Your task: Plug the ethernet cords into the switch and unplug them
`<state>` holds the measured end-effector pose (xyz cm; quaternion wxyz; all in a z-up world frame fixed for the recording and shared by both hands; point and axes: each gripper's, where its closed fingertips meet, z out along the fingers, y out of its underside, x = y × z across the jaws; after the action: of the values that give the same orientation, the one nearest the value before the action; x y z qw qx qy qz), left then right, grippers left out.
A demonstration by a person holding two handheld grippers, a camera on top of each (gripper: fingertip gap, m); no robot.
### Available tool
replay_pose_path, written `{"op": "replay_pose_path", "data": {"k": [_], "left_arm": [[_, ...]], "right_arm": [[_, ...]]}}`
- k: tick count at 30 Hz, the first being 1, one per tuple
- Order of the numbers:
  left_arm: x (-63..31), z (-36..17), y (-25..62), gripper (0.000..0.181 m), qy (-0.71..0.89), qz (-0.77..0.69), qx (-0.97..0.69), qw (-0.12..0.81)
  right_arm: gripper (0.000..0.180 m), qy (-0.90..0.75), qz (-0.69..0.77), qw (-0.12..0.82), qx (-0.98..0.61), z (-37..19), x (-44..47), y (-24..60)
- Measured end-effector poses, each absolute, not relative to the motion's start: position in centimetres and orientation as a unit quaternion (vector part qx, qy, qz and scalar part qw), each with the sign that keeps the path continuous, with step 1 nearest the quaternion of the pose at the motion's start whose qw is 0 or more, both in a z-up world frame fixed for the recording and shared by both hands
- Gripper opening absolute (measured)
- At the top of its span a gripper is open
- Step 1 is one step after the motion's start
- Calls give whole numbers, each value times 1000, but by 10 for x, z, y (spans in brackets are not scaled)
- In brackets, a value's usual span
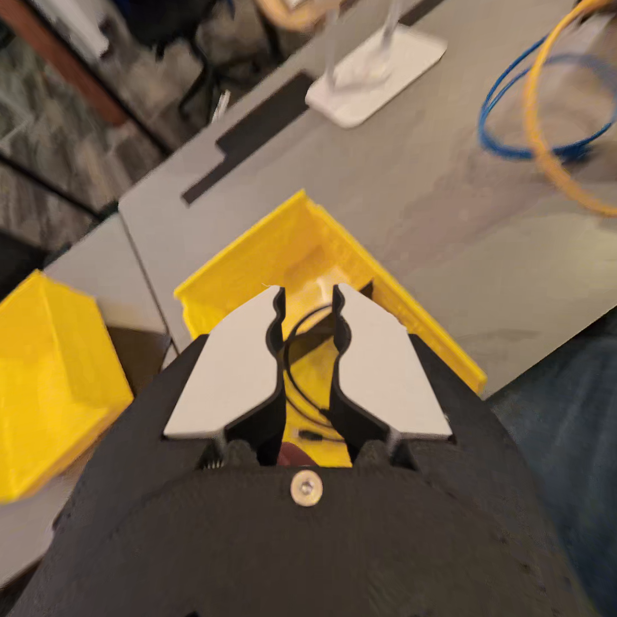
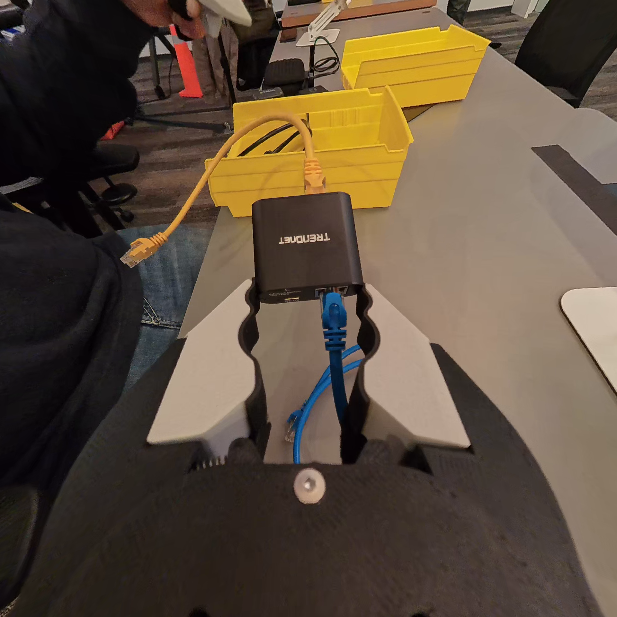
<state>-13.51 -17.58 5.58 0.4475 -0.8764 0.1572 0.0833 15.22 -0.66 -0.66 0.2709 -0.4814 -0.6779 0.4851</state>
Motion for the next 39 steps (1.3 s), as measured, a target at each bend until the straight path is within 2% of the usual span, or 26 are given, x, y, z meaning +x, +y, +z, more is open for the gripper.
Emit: {"op": "replay_pose_path", "data": {"k": [1,6,10,12,16,17,19,23,32,39], "left_arm": [[-146,41,-185,26,142,91,-889,426],[-181,-37,-210,34,91,119,-931,334],[-194,-83,-205,47,37,104,-955,277],[-209,-99,-204,50,31,149,-959,241],[-230,-119,-199,35,17,211,-957,199],[-231,-122,-198,22,13,210,-958,197],[-236,-121,-197,9,4,224,-955,195],[-234,-94,-192,5,9,231,-943,239],[-211,20,-174,5,74,248,-891,374],[-159,80,-136,5,165,179,-854,460]], "right_arm": [[59,-679,485,270,-481,-7,152,-7],[59,-684,479,265,-482,-10,150,-11],[58,-687,477,263,-481,-11,149,-14],[59,-689,476,263,-479,-11,149,-16],[59,-690,475,262,-479,-12,148,-16],[59,-690,476,262,-479,-13,148,-15],[59,-690,475,262,-480,-13,149,-15],[58,-688,477,265,-479,-12,151,-13],[59,-683,479,274,-479,-4,155,-9],[59,-683,474,284,-477,5,160,-9]]}}
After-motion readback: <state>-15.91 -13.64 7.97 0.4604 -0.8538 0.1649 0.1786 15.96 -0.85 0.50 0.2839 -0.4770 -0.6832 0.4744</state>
